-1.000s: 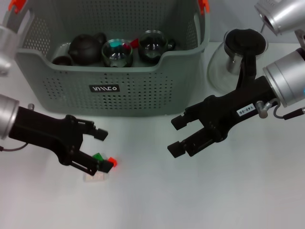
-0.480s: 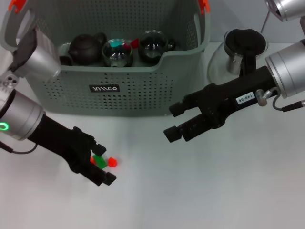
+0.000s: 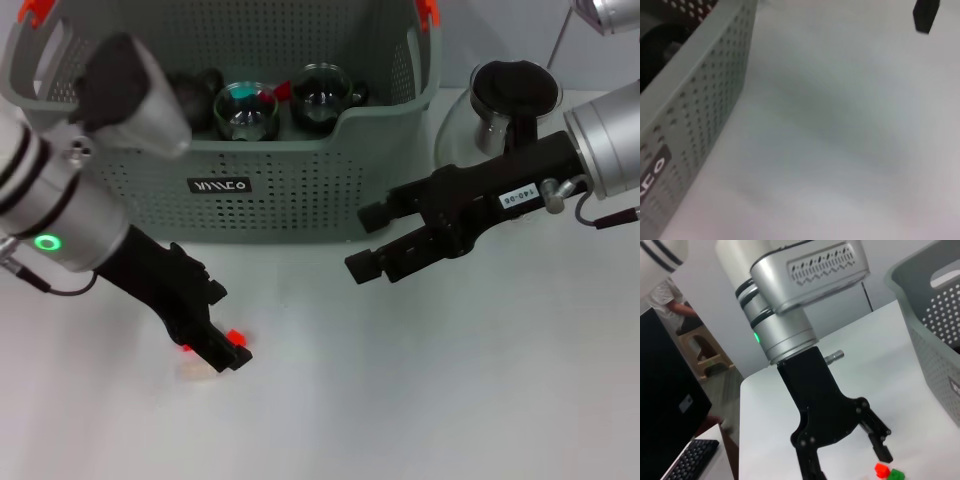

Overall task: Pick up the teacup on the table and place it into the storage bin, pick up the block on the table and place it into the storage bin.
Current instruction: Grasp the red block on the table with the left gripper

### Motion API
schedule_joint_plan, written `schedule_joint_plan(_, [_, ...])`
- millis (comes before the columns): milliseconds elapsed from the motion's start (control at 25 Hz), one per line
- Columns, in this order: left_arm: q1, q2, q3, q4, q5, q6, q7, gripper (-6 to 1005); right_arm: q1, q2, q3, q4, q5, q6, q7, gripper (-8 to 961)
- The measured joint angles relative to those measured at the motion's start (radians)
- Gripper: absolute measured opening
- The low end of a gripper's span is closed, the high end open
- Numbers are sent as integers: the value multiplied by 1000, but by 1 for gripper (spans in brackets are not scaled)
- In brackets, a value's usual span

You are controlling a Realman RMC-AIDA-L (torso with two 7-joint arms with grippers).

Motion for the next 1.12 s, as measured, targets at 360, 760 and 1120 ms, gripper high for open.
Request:
schedule_joint_plan(360, [4,-16,199,-24,57,-112,-123,947,-33,-27,-5,-2,-15,-15,-7,945])
schedule_joint_plan(760, [14,-19,385,-18,84,-204,-252,947,-45,-33,4,-1,-114,-22,-41,944])
schedule_joint_plan(1120, [20,-19,464,5,115,-280,-320,947,-45,-35,21,6,-116,-11,-87,944])
